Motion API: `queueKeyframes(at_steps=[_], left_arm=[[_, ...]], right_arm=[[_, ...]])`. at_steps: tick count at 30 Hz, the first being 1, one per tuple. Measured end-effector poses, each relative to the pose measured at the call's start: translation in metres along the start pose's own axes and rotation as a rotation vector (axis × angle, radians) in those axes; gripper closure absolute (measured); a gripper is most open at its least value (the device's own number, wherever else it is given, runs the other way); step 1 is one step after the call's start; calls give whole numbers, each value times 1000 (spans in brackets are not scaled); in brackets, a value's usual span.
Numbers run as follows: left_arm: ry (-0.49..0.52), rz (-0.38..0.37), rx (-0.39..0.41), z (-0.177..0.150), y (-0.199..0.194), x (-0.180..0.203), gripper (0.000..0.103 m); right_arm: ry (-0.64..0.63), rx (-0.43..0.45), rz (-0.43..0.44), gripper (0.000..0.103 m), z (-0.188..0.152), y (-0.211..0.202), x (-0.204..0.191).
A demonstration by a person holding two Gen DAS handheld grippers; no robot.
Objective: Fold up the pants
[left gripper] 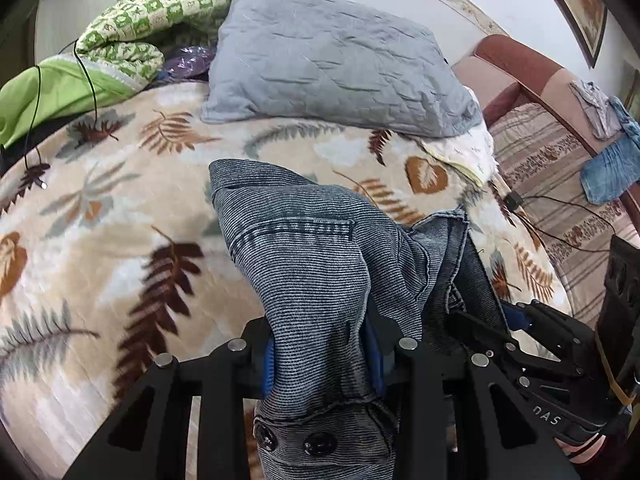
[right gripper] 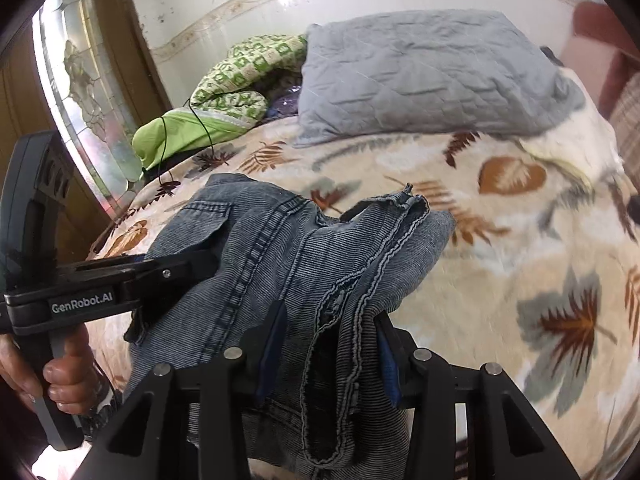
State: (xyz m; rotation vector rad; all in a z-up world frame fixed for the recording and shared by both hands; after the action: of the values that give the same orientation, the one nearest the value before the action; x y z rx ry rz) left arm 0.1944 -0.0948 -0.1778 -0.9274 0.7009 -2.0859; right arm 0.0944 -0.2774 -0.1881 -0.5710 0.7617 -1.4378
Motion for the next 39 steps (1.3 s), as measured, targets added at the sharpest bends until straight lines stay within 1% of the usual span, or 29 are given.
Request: queueKeyframes(at_steps=[4,8,13,16,19,23,25,28,30,32,34,37,39], left_arm=[[6,28,29,22,3,-7,66],[-4,58,45,43,15,-18,66],[-36,87,43,59,35,-38,66],[-49,107,32,64,49,-50,66],[-60,134,7,64,62,-61,66],[-47,180,-14,59,72,-70,65],[-39,205,-26,57,76,-74,64],[-6,249,-44,52,82,-74,60],[31,280,-51,50,85,-71,59],[63,312,-65,47,88,-68,58],[76,326,-64,47,89,-67,58],[89,343,-64,46,89,-65,57],[90,346,-60,47,87,-63,57]], right_arm=[[-35,31,-5,60,23,13,-8],[-49,44,-22,60,43,32,-12],[-50,52,-40,60,62,62,-14],[-50,52,-52,60,67,77,-14],[-38,33,-64,60,69,94,-11],[-23,7,-113,60,64,110,-4],[-13,-21,-138,60,59,117,3],[17,-72,-163,60,49,129,15],[31,-74,-159,60,44,132,20],[14,-70,-182,52,41,133,18],[17,-72,-197,48,38,135,18],[54,-93,-202,39,37,135,24],[84,-115,-190,37,36,133,28]])
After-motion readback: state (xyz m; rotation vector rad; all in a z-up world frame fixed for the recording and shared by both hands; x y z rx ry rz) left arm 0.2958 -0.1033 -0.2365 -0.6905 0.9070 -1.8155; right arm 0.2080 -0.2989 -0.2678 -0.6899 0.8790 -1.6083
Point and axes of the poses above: each gripper's, at about its wrist camera, not at the fingertips, and y roughly the way its jaws point, x to its right, z to its top, the point moved 1 cm from there along y, roughly the way its jaws point, and after that the axes turned 10 degrees about -z, right-handed, at the moved point
